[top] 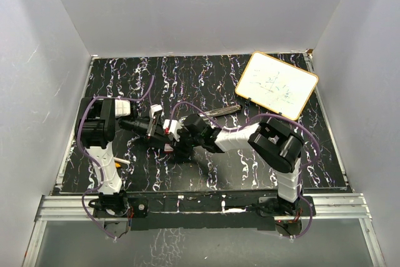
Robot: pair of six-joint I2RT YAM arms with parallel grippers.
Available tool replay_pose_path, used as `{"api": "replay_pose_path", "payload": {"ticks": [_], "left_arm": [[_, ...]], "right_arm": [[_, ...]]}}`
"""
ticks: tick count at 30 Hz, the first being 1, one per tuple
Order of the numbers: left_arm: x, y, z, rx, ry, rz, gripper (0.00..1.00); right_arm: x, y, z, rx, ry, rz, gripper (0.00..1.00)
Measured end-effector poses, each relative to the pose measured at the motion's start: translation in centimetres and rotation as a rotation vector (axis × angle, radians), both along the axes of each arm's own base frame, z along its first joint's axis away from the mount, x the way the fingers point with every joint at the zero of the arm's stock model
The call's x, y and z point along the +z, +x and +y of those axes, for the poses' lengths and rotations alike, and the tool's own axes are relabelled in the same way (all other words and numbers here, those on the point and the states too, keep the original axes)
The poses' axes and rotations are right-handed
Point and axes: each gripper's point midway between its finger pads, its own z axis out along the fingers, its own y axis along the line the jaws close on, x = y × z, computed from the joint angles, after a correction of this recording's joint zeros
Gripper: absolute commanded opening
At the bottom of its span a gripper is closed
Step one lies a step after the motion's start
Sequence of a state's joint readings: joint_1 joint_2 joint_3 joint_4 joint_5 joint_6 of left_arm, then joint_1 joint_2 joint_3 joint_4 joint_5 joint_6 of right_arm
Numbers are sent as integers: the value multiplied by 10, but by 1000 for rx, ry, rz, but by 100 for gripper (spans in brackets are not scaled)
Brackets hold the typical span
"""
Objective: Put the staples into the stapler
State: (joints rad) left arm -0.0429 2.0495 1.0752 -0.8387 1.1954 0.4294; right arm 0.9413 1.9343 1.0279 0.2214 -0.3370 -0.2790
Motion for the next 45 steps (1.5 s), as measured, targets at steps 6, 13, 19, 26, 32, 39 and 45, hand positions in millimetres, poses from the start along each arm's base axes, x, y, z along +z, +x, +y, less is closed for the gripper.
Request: {"api": "replay_pose_path", "payload": {"ticks": [6, 13, 19, 26, 32, 39, 45], "left_arm": [[2, 8, 10, 11, 31, -34, 77], [4, 25, 24, 30, 55, -127, 77], [30, 38, 31, 12, 115, -540, 77], [60, 47, 23, -156, 169, -1074, 78], [20, 11, -1, -440, 137, -1247, 81], [7, 11, -16, -589, 103, -1413, 76], [-11, 6, -20, -657, 108, -1445, 75]], "right_arm": [[0, -7, -19, 16, -14, -14, 40], [1, -13, -29, 48, -20, -5, 69], [2, -13, -46, 59, -42, 42, 85], [28, -15, -66, 71, -34, 61, 83], [23, -33, -81, 93, -41, 78, 79], [1, -43, -94, 78, -41, 73, 78], [5, -34, -88, 61, 5, 23, 77]]}}
